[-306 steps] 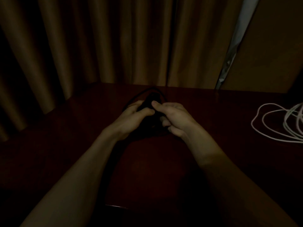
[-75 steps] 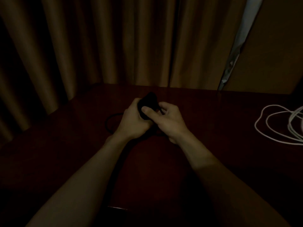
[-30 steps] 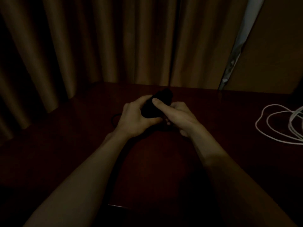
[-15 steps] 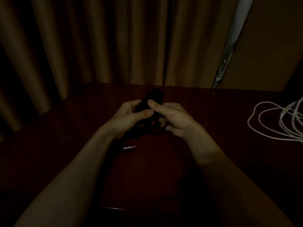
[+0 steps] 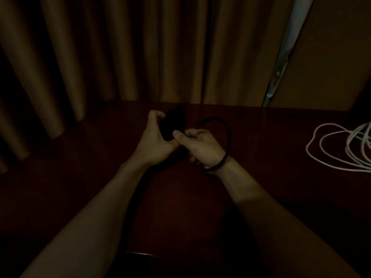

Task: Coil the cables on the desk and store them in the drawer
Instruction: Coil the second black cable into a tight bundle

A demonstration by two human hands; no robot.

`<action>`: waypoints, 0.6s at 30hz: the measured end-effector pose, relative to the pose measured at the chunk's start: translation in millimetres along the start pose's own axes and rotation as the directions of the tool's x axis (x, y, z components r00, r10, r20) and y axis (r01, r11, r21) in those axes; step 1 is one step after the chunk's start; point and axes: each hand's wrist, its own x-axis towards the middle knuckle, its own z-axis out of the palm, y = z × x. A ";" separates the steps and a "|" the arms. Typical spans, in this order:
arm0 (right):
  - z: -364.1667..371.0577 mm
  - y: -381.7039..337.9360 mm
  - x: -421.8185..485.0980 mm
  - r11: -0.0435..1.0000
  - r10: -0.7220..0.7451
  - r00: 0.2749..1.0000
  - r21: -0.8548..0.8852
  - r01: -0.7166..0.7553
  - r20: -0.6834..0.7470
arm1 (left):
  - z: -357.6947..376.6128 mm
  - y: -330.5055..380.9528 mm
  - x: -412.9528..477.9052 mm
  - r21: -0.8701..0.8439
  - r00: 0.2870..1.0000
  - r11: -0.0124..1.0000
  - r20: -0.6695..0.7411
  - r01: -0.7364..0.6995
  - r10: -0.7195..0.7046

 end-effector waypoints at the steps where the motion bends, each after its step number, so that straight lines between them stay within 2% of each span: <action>1: -3.4 -1.2 -2.1 1.000 0.014 1.000 0.014 -0.014 -0.003 | 0.0 -0.1 -0.5 -0.043 0.997 0.999 0.068 0.025 -0.022; 4: -11.7 -1.3 -3.4 0.997 0.022 1.000 0.075 -0.023 0.011 | 1.9 2.0 -1.1 -0.272 0.966 0.941 0.210 0.203 -0.148; 6: -16.2 0.2 -2.9 0.995 0.030 0.999 0.094 -0.031 0.010 | 2.1 1.1 2.0 -0.395 0.953 0.873 0.208 0.286 -0.219; 8: -20.3 3.0 -1.2 0.991 0.039 0.999 0.124 -0.042 0.032 | 0.6 -0.2 3.6 -0.459 0.950 0.834 0.197 0.307 -0.242; 13: -23.7 2.6 1.9 0.953 0.066 0.987 0.283 -0.106 0.146 | -1.6 -3.0 0.1 -0.404 0.979 0.892 0.104 0.201 -0.173; 18: -14.0 -2.3 -3.0 0.967 0.034 0.987 0.244 -0.071 0.154 | 3.3 -0.3 0.7 -0.282 0.995 0.955 -0.015 0.094 -0.102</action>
